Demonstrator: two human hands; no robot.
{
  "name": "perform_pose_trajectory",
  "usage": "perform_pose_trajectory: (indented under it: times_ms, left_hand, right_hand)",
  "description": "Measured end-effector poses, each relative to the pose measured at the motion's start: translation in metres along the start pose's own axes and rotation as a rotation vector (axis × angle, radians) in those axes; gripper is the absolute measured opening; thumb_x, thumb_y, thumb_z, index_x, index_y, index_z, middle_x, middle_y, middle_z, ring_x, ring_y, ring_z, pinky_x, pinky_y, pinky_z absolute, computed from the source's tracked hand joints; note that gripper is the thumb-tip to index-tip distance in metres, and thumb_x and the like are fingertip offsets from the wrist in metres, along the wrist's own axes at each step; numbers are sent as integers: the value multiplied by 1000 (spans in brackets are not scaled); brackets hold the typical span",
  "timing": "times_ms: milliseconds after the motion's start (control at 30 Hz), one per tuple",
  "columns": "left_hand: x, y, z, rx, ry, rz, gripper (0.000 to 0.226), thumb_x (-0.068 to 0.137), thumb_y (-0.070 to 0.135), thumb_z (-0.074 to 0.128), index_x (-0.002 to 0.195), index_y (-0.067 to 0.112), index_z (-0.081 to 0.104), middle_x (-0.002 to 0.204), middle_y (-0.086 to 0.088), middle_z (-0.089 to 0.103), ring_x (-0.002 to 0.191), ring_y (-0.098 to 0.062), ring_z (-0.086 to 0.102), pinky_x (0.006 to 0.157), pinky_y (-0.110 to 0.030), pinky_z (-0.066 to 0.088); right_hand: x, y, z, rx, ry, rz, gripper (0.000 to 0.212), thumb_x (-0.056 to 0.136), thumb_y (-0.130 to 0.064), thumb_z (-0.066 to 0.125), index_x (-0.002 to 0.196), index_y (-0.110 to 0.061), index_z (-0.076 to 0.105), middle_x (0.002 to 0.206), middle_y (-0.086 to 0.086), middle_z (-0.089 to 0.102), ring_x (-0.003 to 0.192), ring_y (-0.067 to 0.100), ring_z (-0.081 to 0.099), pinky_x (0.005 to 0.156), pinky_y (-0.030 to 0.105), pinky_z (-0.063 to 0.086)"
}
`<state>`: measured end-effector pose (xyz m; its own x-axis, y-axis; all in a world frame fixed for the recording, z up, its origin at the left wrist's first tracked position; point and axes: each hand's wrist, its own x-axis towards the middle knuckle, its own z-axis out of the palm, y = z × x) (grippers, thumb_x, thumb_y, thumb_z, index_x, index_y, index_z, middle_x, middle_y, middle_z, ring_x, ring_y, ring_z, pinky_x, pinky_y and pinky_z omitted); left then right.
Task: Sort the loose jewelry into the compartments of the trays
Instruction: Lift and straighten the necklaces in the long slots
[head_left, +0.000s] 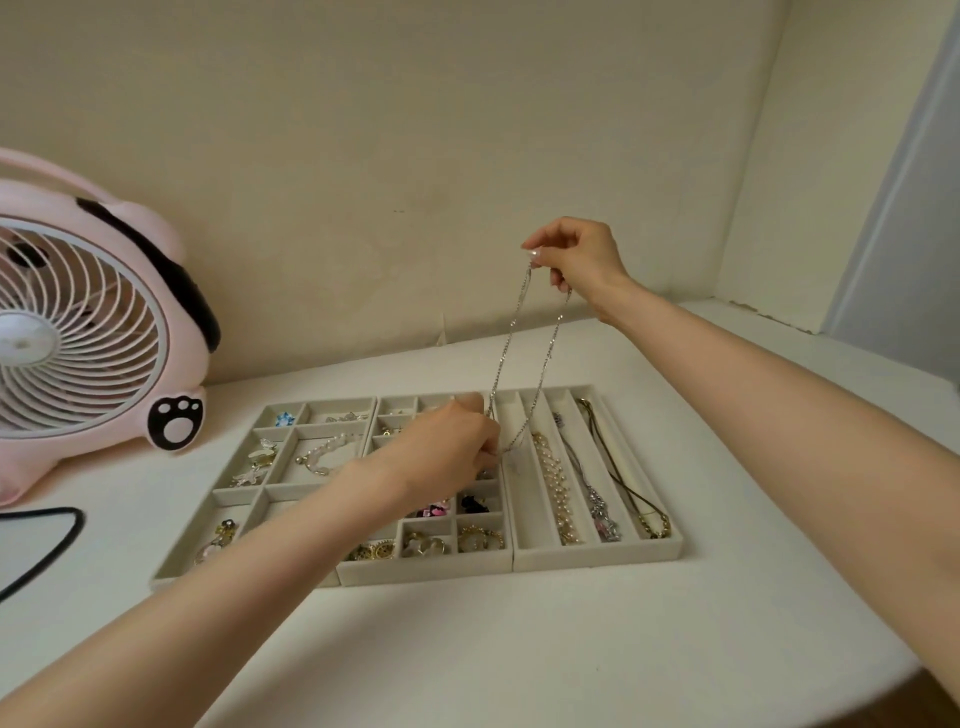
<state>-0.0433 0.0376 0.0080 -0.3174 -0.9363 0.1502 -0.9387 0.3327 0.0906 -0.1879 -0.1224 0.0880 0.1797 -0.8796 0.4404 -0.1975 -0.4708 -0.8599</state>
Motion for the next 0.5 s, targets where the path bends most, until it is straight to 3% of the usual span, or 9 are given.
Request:
perform_pose_trajectory:
  times_ms: [100,267,400,500]
  left_hand:
    - [-2,1,7,78,124,84,15,92,21,56,98,10,64,102,-4,45,89,-18,45,78,-32,46]
    - [0,0,16,237,381,168,10,75,20,73,75,12,66,89,-7,49,81,-22,46,63,-31,45]
    - [6,-2,18,302,435,223,11,77,25,68,79,15,68,100,-4,52,88,-19,42,69,-31,43]
    - [12,-2,23,263,420,228,14,81,27,63,83,13,67,95,-2,57,83,-19,51,68,-30,44]
  right_hand:
    - [4,-14,0,14,2,-33,21,83,1,62,74,-19,64,69,4,62,40,7,46,40,20,36]
    - [4,-40,2,46,-40,-102,19,83,1,63,76,-17,64,69,3,61,43,7,47,42,20,38]
    - [2,-56,1,67,-46,-132,16,83,-1,64,78,-16,64,70,4,62,45,9,47,42,21,39]
    - [1,-67,-1,78,-39,-159,17,83,-2,64,76,-17,64,69,5,62,42,8,47,42,20,38]
